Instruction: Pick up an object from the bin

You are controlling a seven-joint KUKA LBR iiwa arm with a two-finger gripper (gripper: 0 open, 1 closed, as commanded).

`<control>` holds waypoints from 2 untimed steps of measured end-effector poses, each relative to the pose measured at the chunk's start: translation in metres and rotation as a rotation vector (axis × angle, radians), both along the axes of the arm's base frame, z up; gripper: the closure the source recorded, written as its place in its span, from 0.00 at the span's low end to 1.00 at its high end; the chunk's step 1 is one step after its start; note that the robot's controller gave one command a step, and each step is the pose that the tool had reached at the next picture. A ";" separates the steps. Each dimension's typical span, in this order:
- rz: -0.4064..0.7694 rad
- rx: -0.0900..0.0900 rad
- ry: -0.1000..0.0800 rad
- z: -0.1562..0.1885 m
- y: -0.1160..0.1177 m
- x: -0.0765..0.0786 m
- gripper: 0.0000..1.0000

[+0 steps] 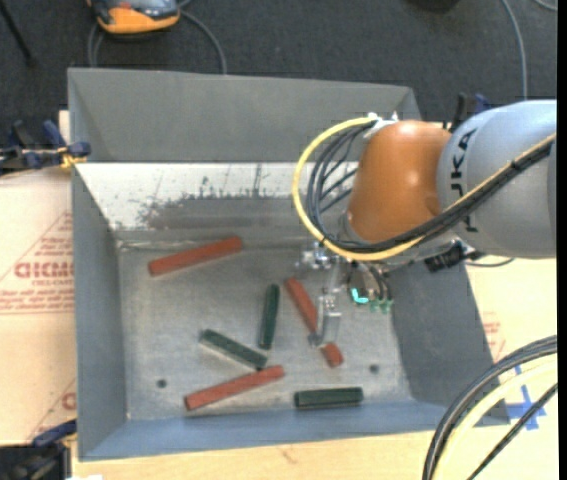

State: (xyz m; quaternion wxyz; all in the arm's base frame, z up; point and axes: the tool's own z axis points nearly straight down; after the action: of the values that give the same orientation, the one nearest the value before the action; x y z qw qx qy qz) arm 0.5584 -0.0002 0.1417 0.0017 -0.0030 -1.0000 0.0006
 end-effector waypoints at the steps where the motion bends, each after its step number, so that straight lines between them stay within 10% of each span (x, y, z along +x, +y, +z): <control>1: 0.000 0.000 -0.005 0.003 0.000 0.001 0.00; 2: 0.216 0.001 -0.011 -0.068 0.024 0.049 1.00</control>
Offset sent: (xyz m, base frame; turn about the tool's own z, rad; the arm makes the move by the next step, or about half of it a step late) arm 0.0472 0.0257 -0.0699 -0.2191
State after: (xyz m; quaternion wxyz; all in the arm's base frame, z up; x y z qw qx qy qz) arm 0.6078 0.0238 0.0739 -0.0040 0.1049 -0.9945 0.0005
